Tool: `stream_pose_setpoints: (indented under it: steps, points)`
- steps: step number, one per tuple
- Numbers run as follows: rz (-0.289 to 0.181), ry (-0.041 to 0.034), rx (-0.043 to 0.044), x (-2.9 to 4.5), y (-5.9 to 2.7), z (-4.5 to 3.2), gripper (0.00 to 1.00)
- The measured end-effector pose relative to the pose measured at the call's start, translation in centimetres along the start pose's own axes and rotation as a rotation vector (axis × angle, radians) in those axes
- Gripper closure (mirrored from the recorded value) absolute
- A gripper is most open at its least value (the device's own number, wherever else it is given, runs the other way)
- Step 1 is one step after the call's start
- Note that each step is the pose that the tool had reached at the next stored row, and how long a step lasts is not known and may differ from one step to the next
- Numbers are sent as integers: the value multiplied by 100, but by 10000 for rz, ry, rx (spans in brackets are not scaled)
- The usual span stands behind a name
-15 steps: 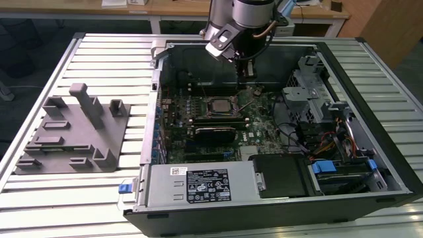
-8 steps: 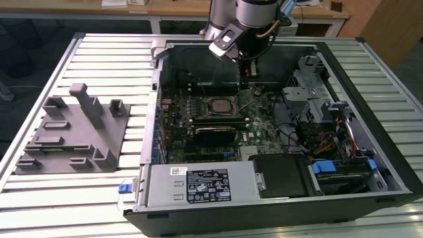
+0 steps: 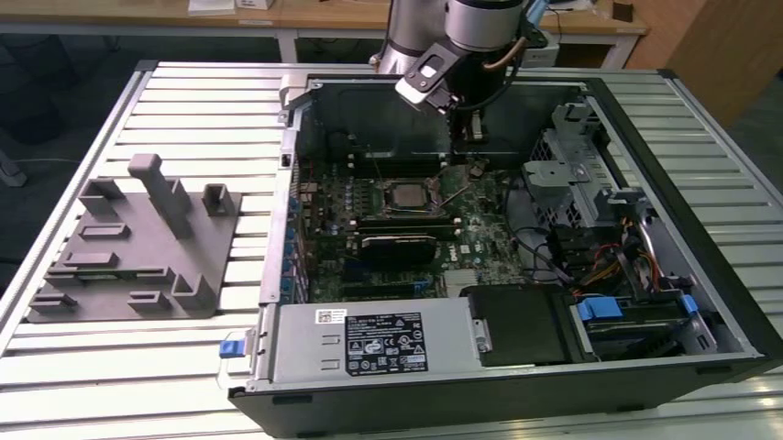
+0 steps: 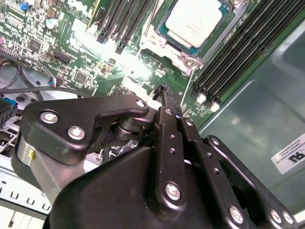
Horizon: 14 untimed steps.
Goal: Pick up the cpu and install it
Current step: 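Close the cpu cover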
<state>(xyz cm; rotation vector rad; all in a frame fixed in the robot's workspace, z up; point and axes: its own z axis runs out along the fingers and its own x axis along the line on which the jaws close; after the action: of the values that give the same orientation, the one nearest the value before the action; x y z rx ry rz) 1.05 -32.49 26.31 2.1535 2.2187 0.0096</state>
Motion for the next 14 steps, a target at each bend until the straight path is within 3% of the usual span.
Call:
stream_pose_setpoints:
  steps: [14]
  points:
    - [0, 0, 1, 21, 234, 12, 89]
